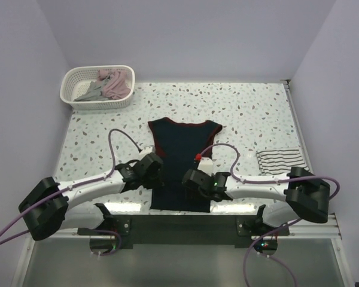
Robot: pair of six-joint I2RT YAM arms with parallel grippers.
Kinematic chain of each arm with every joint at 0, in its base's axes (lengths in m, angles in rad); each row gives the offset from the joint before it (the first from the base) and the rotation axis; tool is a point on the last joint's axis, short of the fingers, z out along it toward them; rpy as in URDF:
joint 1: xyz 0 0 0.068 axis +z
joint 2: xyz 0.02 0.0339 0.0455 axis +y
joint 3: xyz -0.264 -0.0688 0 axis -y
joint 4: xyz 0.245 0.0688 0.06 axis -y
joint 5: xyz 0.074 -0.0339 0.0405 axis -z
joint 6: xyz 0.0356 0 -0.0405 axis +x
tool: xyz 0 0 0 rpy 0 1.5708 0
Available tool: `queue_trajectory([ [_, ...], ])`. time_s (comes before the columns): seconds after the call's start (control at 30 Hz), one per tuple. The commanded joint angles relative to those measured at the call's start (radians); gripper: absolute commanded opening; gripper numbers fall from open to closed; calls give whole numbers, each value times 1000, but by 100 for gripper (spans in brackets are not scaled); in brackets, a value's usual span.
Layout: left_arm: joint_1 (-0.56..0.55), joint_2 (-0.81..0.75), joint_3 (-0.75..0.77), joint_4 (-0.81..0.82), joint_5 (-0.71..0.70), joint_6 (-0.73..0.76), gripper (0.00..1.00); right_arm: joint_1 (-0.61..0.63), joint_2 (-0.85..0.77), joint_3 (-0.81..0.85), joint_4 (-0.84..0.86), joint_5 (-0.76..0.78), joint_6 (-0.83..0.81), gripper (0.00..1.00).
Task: Fold and stack the tank tops
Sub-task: Fold the tank top
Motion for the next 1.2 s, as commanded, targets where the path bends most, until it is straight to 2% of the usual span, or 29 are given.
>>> queue_trajectory([
  [0.0, 1, -64, 120, -117, -47, 56, 32, -24, -57, 78, -172, 81, 29, 65],
  [0.07, 1, -58, 236, -119, -73, 93, 34, -79, -80, 120, -206, 101, -19, 64],
  [0.13, 19, -26, 304, -83, -86, 148, 35, -216, -101, 143, -194, 81, -112, 61],
  [0.17, 36, 29, 370, -36, -63, 164, 35, -339, -127, 150, -172, 69, -145, 61],
  [0.23, 76, 100, 427, 33, -38, 206, 34, -466, -144, 160, -143, 29, -246, 60],
  [0.27, 94, 185, 485, 96, -17, 217, 34, -582, -143, 178, -120, 19, -267, 59],
  [0.3, 110, 231, 513, 136, 15, 228, 32, -635, -129, 190, -111, 0, -290, 58],
  [0.37, 139, 325, 570, 234, 60, 277, 30, -721, -102, 215, -76, -50, -343, 57],
  [0.47, 170, 556, 743, 326, 145, 338, 29, -834, -13, 262, 1, -96, -380, 56],
  [0.57, 194, 708, 858, 426, 224, 374, 29, -879, 84, 327, 70, -113, -389, 55],
  [0.63, 199, 782, 932, 429, 255, 400, 29, -897, 160, 354, 108, -121, -384, 54],
  [0.8, 203, 982, 1134, 417, 295, 435, 29, -954, 286, 442, 147, -141, -343, 40],
  [0.83, 203, 1023, 1174, 405, 295, 435, 29, -962, 308, 446, 156, -141, -337, 40],
  [0.97, 207, 1095, 1223, 421, 325, 421, 29, -989, 343, 462, 205, -159, -314, 38],
  [1.17, 207, 1157, 1257, 420, 344, 398, 27, -989, 411, 500, 230, -222, -301, 31],
])
